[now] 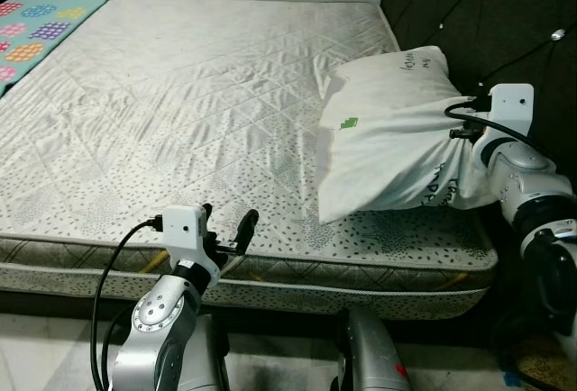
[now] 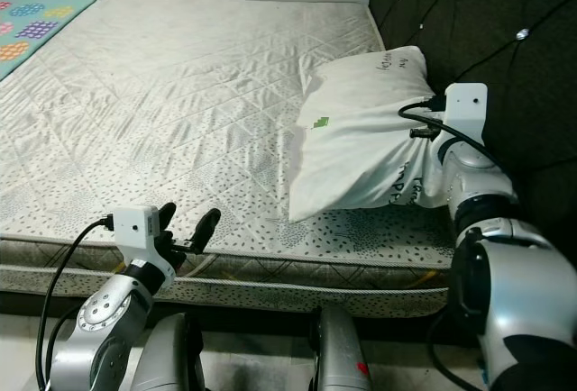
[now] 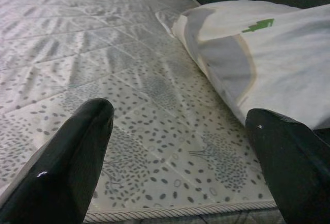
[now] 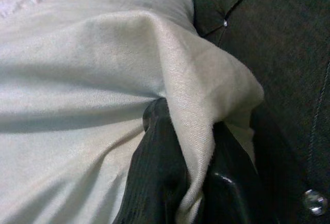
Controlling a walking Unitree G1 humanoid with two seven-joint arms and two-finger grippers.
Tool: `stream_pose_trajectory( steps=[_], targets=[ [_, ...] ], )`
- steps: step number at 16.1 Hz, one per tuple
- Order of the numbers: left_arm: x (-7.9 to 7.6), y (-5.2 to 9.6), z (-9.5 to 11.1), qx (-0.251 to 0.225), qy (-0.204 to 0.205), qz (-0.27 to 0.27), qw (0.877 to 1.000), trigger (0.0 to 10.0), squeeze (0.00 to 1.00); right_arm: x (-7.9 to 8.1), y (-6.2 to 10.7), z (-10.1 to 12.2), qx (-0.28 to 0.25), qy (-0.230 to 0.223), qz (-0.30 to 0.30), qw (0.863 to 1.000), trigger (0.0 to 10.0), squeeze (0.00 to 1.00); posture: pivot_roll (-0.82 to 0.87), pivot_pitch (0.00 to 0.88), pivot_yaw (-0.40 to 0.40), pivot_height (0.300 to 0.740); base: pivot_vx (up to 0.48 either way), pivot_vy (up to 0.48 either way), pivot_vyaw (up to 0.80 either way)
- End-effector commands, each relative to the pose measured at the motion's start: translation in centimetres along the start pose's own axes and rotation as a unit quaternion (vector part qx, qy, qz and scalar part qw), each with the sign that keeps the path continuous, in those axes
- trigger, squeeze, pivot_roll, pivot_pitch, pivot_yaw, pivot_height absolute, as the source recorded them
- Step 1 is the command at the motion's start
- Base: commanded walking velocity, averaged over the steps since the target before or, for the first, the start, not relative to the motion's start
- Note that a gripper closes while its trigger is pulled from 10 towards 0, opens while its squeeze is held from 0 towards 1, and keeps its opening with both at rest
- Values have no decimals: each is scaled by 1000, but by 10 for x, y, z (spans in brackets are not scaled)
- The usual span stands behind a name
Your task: Clean up the room
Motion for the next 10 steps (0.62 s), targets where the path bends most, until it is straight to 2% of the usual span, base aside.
stream_pose_trajectory(
  steps=[1,2,5,7,8,10],
  targets=[
    [1,-2,3,-5,-9,2,1000,10000,0,-28,2,44,-63,20,-38,997,0,0,7,0,-25,560,0,0,0],
    [1,-3,2,-4,-15,2,1000,10000,0,-35,4,47,-68,44,-44,996,0,0,10,0,-22,560,0,0,0],
    [2,-3,2,-4,-22,2,1000,10000,0,-40,6,55,-92,85,-39,991,0,0,19,0,-19,560,0,0,0],
    [6,-1,4,-13,-31,15,999,10000,0,-36,7,71,-121,120,-27,985,0,0,20,0,-19,560,0,0,0],
    [10,-1,6,-23,-34,29,999,10000,0,-28,7,82,-138,150,-24,979,0,0,23,0,-23,560,0,0,0],
    [10,-1,7,-27,-34,32,999,10000,0,-15,6,81,-142,179,-12,973,0,0,28,0,-28,560,0,0,0]
  ],
)
Point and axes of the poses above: a point about 5 cm out from each wrist's last joint towards the gripper, its own y axis pointing back from the gripper into the wrist, its own z axis along the axis of the wrist's last joint, x = y × z, the point moved 2 cm from there along -y, pointing out of the wrist towards the gripper, and after that the axes turned 13 degrees about y, right-handed, at the moved point
